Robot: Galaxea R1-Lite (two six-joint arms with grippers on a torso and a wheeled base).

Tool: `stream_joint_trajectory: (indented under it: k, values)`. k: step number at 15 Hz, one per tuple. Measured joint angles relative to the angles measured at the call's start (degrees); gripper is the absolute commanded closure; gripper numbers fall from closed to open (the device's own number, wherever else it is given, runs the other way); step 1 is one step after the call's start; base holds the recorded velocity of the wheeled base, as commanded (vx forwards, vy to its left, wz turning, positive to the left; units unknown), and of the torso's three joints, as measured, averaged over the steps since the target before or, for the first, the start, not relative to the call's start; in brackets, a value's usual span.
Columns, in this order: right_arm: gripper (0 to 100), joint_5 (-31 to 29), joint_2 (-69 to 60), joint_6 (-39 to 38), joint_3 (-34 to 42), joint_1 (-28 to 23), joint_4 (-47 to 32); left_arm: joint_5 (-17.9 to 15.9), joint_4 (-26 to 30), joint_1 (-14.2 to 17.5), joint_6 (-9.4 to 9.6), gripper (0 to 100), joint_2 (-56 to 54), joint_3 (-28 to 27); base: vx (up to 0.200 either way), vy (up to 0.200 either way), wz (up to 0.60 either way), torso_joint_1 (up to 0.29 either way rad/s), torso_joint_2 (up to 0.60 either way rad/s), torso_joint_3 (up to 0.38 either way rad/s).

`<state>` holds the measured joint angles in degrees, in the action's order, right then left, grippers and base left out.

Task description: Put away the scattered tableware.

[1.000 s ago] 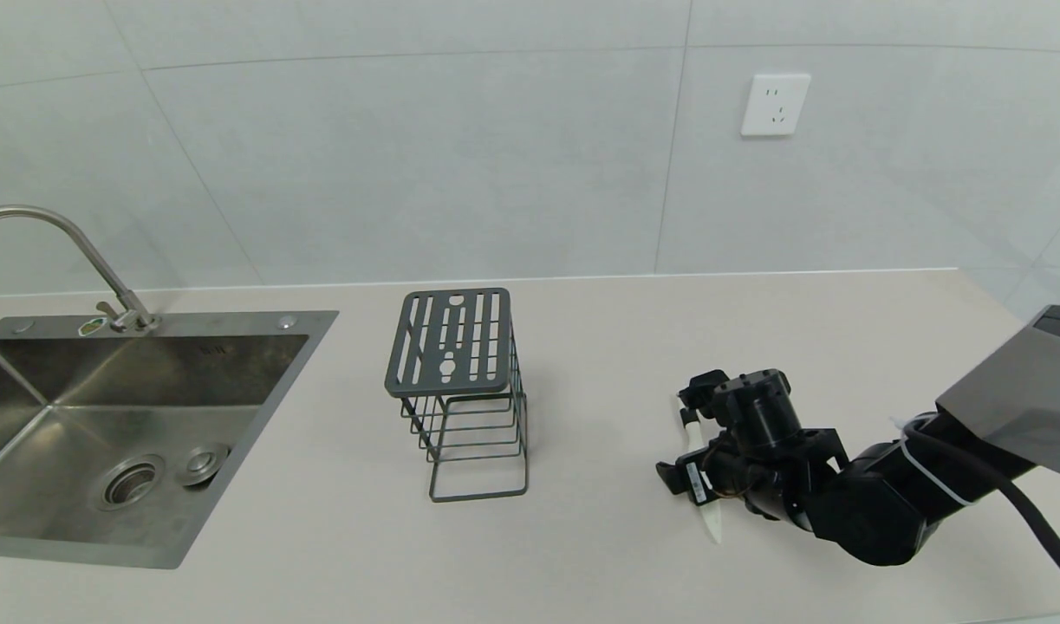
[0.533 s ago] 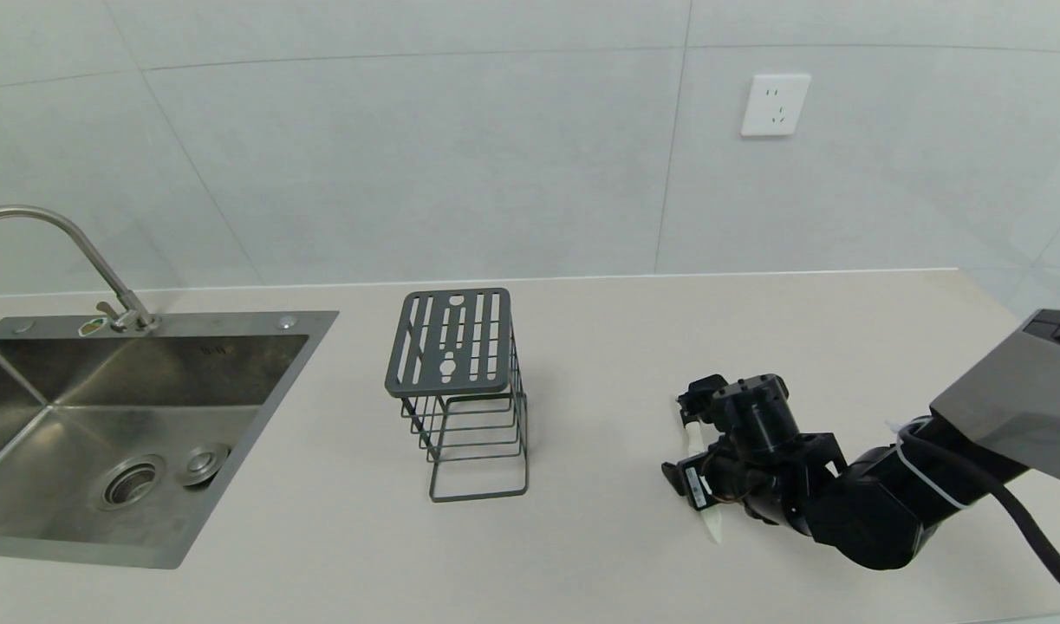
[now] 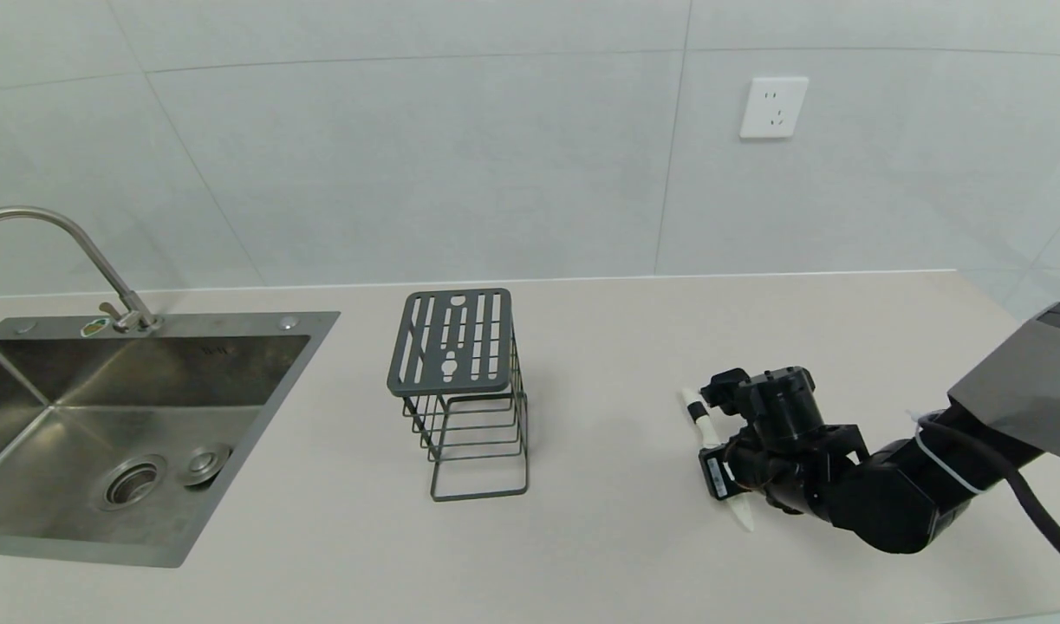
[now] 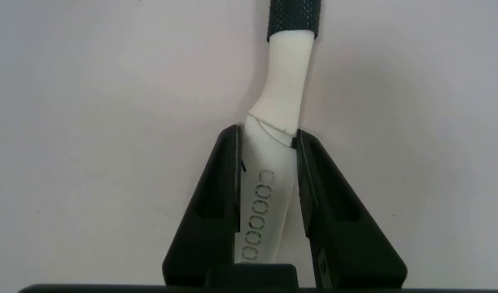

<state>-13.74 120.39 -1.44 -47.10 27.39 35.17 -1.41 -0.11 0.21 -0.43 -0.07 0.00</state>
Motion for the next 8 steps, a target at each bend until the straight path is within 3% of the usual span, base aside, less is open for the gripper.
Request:
stream_joint_trajectory:
  k: [4,8]
  values:
    - [100,4.74,-4.27,4.44,0.85,-0.3,4.86,0.02,-0.02,0.01,-0.06,0,0.0,0.0,0.0,0.0,0.0,0.0,0.0,0.0]
    - [100,15.63,-13.7,10.44,7.8,-0.33,12.45,0.0,-0.05,0.0,-0.04,0,0.0,0.0,0.0,0.0,0.0,0.0,0.0,0.0]
